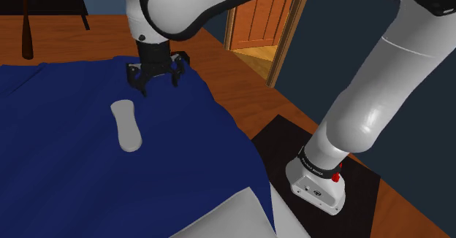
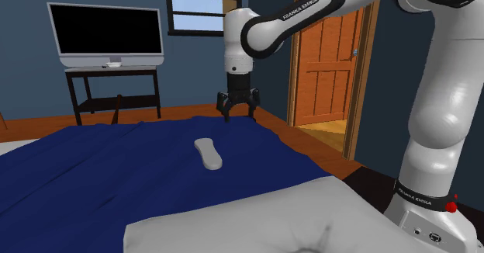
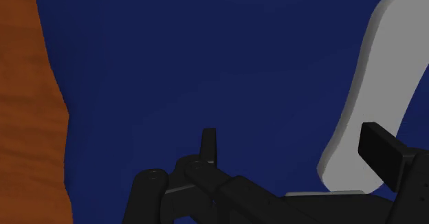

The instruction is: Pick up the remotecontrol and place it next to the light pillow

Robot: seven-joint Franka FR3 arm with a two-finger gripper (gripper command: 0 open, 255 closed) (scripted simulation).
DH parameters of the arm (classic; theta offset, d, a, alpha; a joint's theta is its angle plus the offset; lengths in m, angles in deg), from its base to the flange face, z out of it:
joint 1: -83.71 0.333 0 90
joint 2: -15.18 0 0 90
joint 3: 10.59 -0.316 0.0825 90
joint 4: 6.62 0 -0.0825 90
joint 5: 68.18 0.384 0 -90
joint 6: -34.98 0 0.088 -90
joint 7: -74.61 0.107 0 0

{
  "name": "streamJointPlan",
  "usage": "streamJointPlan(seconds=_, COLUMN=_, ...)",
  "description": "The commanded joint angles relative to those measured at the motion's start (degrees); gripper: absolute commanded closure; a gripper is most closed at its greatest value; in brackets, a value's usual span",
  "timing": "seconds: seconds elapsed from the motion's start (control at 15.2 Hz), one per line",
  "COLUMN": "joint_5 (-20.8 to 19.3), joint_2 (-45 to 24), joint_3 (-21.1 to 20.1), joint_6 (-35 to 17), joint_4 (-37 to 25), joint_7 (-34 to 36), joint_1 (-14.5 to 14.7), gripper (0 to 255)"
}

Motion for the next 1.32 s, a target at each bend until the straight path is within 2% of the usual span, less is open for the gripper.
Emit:
streamJointPlan(seconds=0.0, joint_5=-2.1, joint_2=-4.7, joint_3=-0.9, joint_6=-0.4, joint_4=-3.3, joint_7=3.8, joint_1=0.9, gripper=0)
streamJointPlan(seconds=0.53, joint_5=-10.0, joint_2=-23.0, joint_3=-0.6, joint_6=0.6, joint_4=-18.9, joint_7=15.3, joint_1=7.9, gripper=0)
streamJointPlan(seconds=0.99, joint_5=-11.6, joint_2=-25.3, joint_3=0.3, joint_6=-3.8, joint_4=-16.7, joint_7=16.3, joint_1=8.3, gripper=0)
streamJointPlan(seconds=1.25, joint_5=-11.7, joint_2=-25.5, joint_3=0.4, joint_6=-4.1, joint_4=-16.5, joint_7=16.4, joint_1=8.4, gripper=0)
